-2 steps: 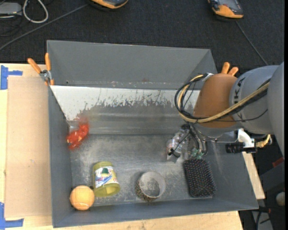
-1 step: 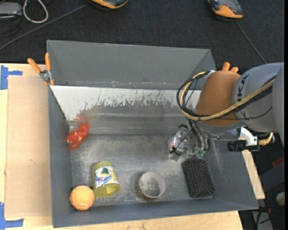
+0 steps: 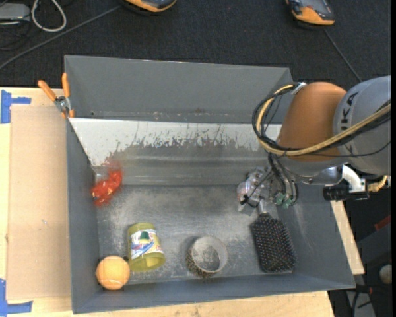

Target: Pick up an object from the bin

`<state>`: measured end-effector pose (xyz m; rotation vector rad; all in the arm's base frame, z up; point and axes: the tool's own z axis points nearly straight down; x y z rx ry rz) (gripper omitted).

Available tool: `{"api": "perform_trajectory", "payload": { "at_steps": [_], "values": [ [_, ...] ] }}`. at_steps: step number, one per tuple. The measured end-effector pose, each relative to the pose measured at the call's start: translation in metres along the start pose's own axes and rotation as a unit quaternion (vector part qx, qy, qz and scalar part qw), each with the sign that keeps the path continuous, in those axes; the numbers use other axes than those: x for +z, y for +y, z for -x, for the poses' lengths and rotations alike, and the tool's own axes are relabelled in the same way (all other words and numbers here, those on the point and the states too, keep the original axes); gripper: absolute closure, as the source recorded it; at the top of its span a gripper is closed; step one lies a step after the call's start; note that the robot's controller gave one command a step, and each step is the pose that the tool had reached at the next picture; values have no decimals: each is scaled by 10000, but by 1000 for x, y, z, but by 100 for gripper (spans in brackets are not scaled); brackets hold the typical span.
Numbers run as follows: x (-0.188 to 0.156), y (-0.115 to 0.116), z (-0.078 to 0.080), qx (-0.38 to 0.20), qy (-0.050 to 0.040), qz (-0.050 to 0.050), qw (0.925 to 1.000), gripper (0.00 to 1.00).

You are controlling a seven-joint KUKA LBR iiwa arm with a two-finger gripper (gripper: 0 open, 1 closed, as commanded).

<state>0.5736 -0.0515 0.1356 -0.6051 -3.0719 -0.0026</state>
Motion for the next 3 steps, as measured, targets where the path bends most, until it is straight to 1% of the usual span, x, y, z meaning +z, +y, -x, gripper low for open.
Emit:
{"api": "perform_trajectory", "payload": {
  "at_steps": [1,2,3],
  "values": [
    [-45,1,1,-4,-26,9,10000,100],
    [-72,1,2,-17,-38,17,10000,100],
    [-80,1,2,-25,-56,23,10000,100]
  ]
}}
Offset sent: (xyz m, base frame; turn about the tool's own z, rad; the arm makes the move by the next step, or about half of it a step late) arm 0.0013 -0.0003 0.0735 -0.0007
